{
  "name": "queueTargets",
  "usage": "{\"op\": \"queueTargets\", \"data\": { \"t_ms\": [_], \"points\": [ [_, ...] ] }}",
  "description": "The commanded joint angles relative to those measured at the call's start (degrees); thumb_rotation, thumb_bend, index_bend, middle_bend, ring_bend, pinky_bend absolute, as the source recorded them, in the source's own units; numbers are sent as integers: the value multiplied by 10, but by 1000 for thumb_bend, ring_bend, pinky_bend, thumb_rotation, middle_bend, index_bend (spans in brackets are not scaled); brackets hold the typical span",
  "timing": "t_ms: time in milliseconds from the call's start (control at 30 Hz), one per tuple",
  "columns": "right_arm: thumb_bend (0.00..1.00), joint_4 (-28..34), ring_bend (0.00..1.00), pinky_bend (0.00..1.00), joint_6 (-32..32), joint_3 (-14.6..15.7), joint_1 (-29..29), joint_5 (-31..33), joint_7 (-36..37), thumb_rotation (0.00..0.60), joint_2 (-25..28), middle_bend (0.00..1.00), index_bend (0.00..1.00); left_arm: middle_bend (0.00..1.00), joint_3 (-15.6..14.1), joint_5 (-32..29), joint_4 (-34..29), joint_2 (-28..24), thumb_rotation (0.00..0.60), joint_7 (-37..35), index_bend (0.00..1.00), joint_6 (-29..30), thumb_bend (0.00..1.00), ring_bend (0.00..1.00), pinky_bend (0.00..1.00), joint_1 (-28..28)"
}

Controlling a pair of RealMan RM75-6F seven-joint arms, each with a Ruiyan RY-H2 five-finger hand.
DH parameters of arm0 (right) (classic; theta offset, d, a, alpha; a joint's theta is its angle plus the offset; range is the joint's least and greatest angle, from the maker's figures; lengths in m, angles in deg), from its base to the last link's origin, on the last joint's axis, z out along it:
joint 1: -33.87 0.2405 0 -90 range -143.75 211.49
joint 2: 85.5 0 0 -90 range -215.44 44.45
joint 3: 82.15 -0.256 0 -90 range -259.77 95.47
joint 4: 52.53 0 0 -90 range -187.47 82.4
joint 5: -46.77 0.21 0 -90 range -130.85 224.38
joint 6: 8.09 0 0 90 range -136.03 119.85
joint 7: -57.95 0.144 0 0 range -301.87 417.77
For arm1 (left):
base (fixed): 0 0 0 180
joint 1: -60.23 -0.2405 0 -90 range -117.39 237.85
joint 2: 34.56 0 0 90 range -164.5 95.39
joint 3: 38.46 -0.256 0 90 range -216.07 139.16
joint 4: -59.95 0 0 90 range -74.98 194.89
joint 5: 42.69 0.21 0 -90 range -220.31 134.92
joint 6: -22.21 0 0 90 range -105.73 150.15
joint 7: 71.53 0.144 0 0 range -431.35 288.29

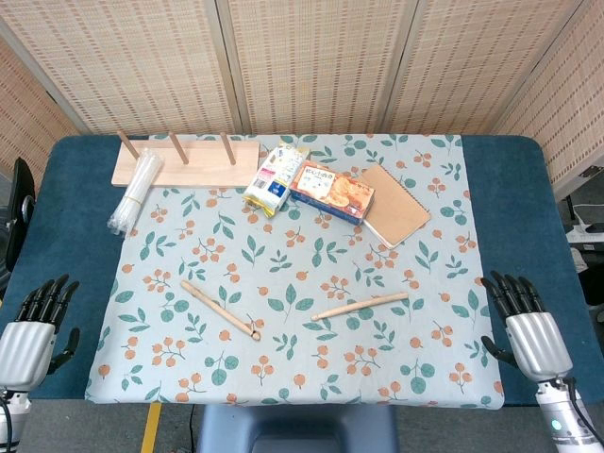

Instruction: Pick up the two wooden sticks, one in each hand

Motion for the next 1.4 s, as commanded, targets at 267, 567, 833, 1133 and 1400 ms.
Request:
{"op": "queueTargets", "data": {
  "t_ms": [267,567,833,1133,1400],
  "points": [
    [153,4,0,0,13,-1,-6,-2,6,600,6,0,0,7,-4,45,20,22,600,-18,0,-11,514,0,135,27],
    [153,6,0,0,17,1,-8,-10,8,600,7,0,0,125,7,84,25,79,600,44,27,-114,543,0,127,118],
    [154,3,0,0,1,1,-3,-3,5,600,3,0,0,131,14,73,89,163,600,87,151,-205,542,0,121,185],
    [154,11,0,0,5,6,-5,-9,7,600,7,0,0,162,2,67,186,250,600,120,208,-263,542,13,114,229],
    [154,13,0,0,-8,9,-2,-7,11,600,11,0,0,240,-8,71,241,277,600,111,167,-251,542,50,113,241]
  ]
}}
